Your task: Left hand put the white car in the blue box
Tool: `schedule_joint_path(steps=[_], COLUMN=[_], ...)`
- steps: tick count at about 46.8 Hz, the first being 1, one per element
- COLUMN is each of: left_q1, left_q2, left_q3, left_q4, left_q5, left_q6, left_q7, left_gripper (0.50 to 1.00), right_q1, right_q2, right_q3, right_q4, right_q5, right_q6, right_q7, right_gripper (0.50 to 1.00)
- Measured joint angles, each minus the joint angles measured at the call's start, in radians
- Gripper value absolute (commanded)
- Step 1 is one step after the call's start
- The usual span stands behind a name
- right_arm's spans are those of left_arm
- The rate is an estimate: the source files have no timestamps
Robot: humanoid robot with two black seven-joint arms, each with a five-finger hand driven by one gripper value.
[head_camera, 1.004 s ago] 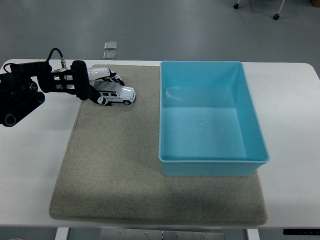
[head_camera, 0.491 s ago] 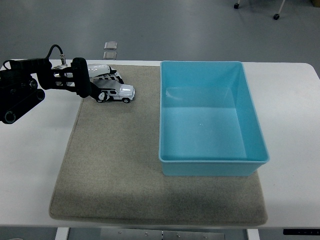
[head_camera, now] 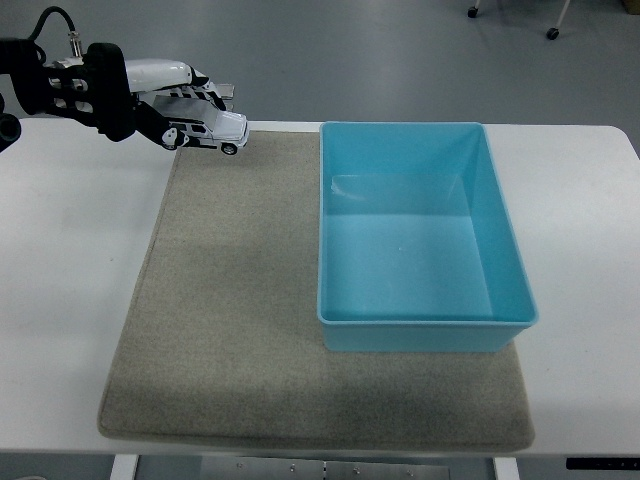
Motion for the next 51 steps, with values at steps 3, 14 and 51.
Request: schedule_joint_path(steps=[3,14,51], left_q1=[-0.023,-0.072,-0.084], left_q2=[0.019,0.006,-0.529], left_q3=[-0.002,-0.005,0.023], left_q4=[-0.048,-0.201,0.075], left_q5=[-0.013,-0.024,-0.004], left_q6=[-0.027,-0.071,-0.064], left_q7=[0.0,0.001,0.086], left_gripper=[0.5,0.5,0.5], right_q1=[0.0,0.0,0.0], right_q2=[0.0,0.0,0.0], right_q3=[0.0,0.0,0.0], right_q4=[0.0,0.0,0.0], right_q5=[0.0,0.0,0.0], right_q6=[0.0,0.0,0.0], right_q7=[0.0,0.0,0.0], right_gripper=[0.936,0.936,0.936])
